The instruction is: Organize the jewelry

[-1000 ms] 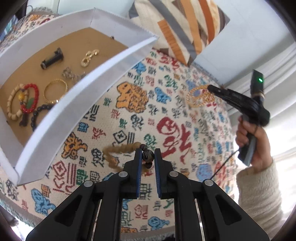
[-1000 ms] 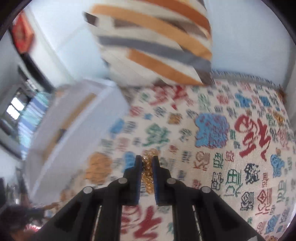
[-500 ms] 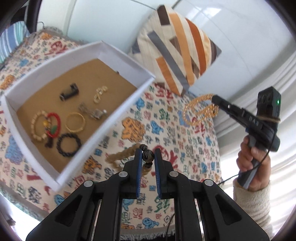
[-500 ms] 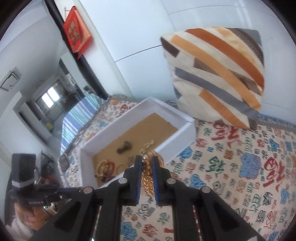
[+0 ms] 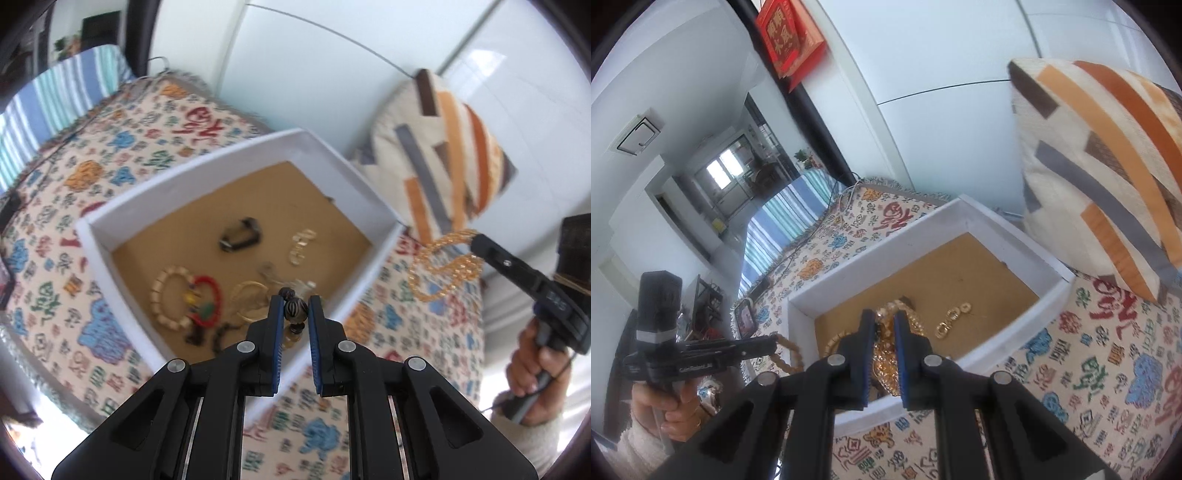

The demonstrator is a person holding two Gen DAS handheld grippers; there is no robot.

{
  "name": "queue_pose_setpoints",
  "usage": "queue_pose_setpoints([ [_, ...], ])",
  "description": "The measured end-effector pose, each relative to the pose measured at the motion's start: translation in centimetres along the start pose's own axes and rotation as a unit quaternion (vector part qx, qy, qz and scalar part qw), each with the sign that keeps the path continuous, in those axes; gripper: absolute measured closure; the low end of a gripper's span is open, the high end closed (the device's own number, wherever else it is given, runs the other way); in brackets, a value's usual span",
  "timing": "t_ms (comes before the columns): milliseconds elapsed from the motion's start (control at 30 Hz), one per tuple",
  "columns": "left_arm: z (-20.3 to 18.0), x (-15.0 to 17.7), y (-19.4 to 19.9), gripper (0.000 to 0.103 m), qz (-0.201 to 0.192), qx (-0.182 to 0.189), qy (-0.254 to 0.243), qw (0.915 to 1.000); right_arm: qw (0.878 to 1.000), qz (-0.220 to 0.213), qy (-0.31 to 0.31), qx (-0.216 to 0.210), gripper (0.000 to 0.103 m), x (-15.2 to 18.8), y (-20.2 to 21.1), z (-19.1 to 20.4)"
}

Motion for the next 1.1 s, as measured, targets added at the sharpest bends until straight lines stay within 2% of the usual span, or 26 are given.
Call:
queue_pose_setpoints([
  [133,1.6,-0.6,-2.4,0.092,0.01,-0.017,0.011,0.9997,1.0,0.02,0.012,0.0,0.092,-0.4,-3.4,0.8],
  [500,5.1,-0.5,-7.8,0.092,0.047,-0.052,0.038,0.9968,0.994,0.097,0.046,0.011,0.092,1.3,-13.5,1.3],
  [600,5.4,-0.5,-9.0,0.09,0.048,-0.073,0.031,0.9957,0.993,0.099,0.055,0.013,0.089,1.8,-15.6,1.6],
  [633,5.5,-0.4,-9.4,0.088,0.046,-0.089,0.021,0.9948,0.993,0.1,0.06,0.009,0.089,1.9,-16.4,1.8],
  [667,5.5,-0.3,-9.5,0.082,0.042,-0.102,0.012,0.9938,0.993,0.101,0.061,0.004,0.084,2.0,-17.0,2.0],
  [700,5.4,-0.1,-9.5,0.06,0.037,-0.117,0.002,0.9925,0.993,0.098,0.059,0.006,0.063,2.0,-17.2,2.0],
  [733,5.3,0.2,-9.2,0.033,0.027,-0.136,-0.01,0.9903,0.994,0.09,0.059,0.011,0.05,1.9,-17.1,2.0],
  [800,5.0,0.6,-8.2,0.01,-0.002,-0.17,-0.03,0.985,0.995,0.072,0.069,0.021,0.049,1.8,-16.1,2.2],
  [833,4.6,0.8,-7.6,0.005,-0.02,-0.185,-0.043,0.9817,0.994,0.069,0.076,0.027,0.049,1.6,-15.7,2.3],
  [900,3.9,1.2,-6.7,0.002,-0.039,-0.204,-0.053,0.9767,0.991,0.067,0.101,0.052,0.047,1.8,-14.5,2.4],
  [933,3.7,1.5,-6.4,0.002,-0.044,-0.218,-0.047,0.9738,0.989,0.07,0.115,0.064,0.038,2.0,-14.2,2.5],
  [1000,3.5,2.0,-6.0,0.002,-0.052,-0.229,-0.023,0.9717,0.984,0.084,0.135,0.084,0.031,2.4,-13.8,2.4],
  [1100,2.9,2.9,-5.2,0.003,-0.071,-0.233,0.01,0.9698,0.976,0.115,0.149,0.106,0.031,3.5,-13.3,1.6],
])
Point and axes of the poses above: each gripper's, at about its wrist camera, not at the fingertips, and y roughly against the way its jaws point, z to its left, x to its underside, the point moved 3 cm from there along -y, roughly the way its jaws point, and after that the axes turned 6 degrees about -z, right-handed, at the moved point
